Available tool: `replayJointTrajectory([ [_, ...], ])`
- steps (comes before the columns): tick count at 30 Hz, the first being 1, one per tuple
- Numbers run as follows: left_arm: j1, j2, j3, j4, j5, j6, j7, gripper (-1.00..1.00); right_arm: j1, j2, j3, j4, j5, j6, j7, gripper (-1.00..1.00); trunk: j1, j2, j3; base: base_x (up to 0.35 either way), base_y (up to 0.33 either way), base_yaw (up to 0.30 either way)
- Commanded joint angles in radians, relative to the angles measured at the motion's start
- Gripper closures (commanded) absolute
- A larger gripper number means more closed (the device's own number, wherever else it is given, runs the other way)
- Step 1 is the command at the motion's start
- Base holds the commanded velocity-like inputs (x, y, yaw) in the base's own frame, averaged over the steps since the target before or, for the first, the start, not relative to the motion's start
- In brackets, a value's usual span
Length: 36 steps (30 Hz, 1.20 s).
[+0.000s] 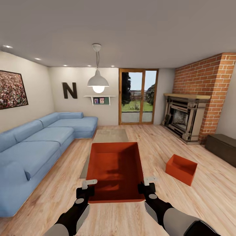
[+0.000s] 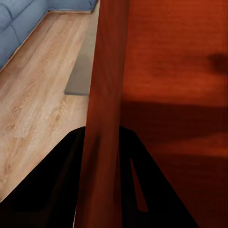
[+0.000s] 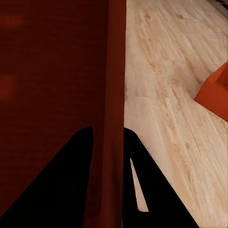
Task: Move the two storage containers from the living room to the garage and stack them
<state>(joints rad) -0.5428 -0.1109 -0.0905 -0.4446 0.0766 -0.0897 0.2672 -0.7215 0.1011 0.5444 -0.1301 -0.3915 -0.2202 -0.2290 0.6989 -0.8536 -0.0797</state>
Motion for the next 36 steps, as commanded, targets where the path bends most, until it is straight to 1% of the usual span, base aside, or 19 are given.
replayJointTrajectory([
  [1, -0.001, 0.001, 0.035, 0.003, 0.04, -0.004, 0.026, 1.0, -0.001, 0.0, -0.043, -0.003, 0.006, -0.018, -0.001, 1.0, 0.0, -0.001, -0.002, 0.0, 0.0, 0.297],
  [36, -0.001, 0.0, 0.035, 0.004, 0.04, -0.004, 0.026, 1.0, -0.001, 0.0, -0.043, -0.003, 0.007, -0.018, -0.001, 1.0, 0.0, -0.001, -0.002, 0.0, 0.0, 0.298],
])
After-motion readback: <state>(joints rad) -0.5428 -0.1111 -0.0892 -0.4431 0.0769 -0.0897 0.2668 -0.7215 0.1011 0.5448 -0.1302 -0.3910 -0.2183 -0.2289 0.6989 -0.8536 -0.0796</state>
